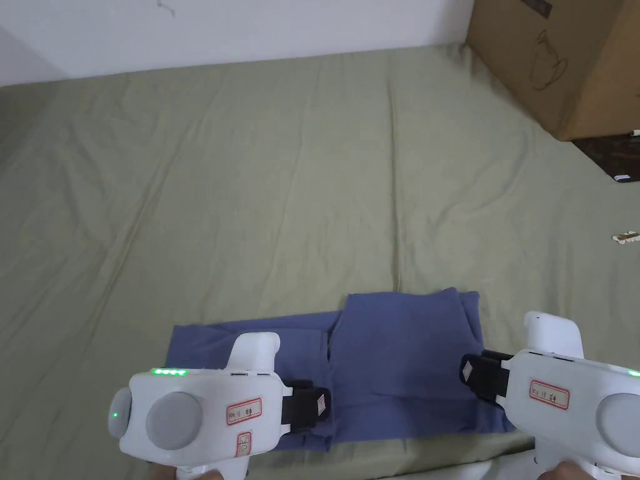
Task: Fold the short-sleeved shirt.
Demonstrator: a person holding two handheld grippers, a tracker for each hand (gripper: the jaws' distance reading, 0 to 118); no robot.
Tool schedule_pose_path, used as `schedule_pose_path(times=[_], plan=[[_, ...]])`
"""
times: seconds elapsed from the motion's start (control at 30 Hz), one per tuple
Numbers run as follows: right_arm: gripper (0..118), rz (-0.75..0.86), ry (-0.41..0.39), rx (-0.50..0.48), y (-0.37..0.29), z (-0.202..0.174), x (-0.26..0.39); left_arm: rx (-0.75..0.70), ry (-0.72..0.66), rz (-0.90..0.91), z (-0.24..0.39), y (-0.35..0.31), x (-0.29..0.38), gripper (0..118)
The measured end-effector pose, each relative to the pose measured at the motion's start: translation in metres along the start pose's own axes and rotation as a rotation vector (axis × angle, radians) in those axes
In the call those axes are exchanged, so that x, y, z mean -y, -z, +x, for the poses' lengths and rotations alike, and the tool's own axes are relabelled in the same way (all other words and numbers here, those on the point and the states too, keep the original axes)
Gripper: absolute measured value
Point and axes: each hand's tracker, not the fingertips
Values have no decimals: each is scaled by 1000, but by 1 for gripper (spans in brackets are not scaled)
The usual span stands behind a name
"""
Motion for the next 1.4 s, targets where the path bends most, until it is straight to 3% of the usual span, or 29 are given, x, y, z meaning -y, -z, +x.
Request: schedule_pose_path(times=[0.17, 0.37, 0.43, 0.5, 0.53, 0.6, 0.63, 0.67, 0.8, 0.97, 1.0, 1.07, 1.1, 1.17, 1.4], plan=[[2, 4, -15, -6, -1, -7, -2, 19, -94, 128, -36, -52, -5, 3], [2, -14, -37, -10, 5, -18, -1, -35, -362, 246, -136, -114, 18, 3], [2, -21, -48, -13, 7, -25, -2, -53, -372, 314, -153, -126, 32, 7], [2, -22, -56, -13, 9, -32, -5, -39, -414, 346, -148, -132, 42, 31], [2, -20, -62, -15, 7, -41, -6, -10, -443, 338, -154, -131, 44, 59], [2, -19, -67, -24, 8, -51, -9, 42, -491, 304, -164, -123, 48, 99], [2, -19, -71, -32, 9, -55, -10, 59, -516, 296, -169, -117, 50, 111], [2, -20, -76, -39, 12, -56, -10, 83, -537, 298, -172, -111, 52, 114], [2, -33, -129, -39, 9, -76, -14, 230, -614, 292, -192, -82, 51, 114], [2, -18, -125, -34, 6, -83, -26, 356, -668, 280, -203, -69, 40, 110], [2, -16, -123, -30, 7, -84, -27, 330, -667, 272, -202, -65, 40, 98], [2, -14, -125, -21, 5, -87, -30, 181, -599, 168, -197, -54, 37, 29], [2, -16, -124, -20, 5, -89, -30, 181, -593, 151, -200, -51, 40, 14], [2, -24, -124, -21, 5, -91, -31, 303, -696, 202, -212, -61, 40, 13], [2, -44, -118, -23, 14, -94, -30, 242, -604, 222, -230, -97, 32, 11]])
